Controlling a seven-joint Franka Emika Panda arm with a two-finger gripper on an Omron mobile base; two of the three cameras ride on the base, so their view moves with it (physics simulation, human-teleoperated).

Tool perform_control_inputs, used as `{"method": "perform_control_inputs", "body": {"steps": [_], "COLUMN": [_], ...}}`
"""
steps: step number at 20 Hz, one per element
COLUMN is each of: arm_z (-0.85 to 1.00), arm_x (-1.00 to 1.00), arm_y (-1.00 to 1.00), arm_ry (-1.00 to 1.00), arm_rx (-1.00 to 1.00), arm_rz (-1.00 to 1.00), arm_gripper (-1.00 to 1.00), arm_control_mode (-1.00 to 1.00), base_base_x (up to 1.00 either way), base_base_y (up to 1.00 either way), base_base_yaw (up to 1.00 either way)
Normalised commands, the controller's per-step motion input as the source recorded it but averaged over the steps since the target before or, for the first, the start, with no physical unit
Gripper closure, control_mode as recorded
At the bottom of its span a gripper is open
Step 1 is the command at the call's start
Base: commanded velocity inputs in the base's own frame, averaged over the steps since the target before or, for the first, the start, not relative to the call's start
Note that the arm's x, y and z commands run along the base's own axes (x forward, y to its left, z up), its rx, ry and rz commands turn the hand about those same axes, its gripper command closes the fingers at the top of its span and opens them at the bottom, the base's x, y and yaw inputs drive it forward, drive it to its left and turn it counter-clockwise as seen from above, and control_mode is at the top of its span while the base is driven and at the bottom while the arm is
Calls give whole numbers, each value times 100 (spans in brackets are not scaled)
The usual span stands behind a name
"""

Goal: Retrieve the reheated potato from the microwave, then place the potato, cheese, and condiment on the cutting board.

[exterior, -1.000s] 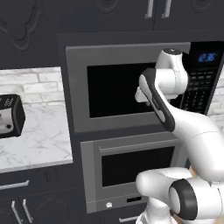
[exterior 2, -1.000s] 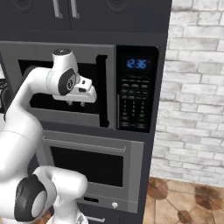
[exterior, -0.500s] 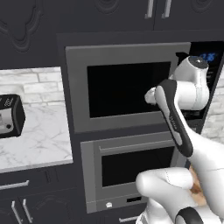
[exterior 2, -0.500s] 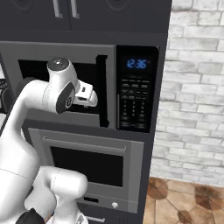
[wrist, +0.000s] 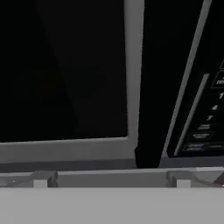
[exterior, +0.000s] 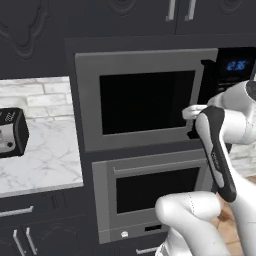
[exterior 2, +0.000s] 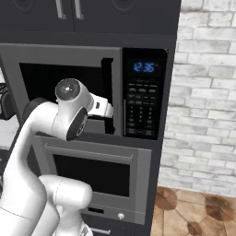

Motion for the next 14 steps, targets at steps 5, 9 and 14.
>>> {"method": "perform_control_inputs", "body": {"steps": [5,9,14], "arm_z": [27,22,2], "arm_x": [9,23,31], "arm_y": [-47,-39,-3], "arm_ry": [6,7,0], "arm_rx": [0,0,5], "arm_rz": [0,0,0], "arm_gripper": [-100,-100,-100], "arm_control_mode": [-100,-100,-100], "base_base_x": [0,0,0], "base_base_y": [0,0,0], "base_base_yaw": [0,0,0]}}
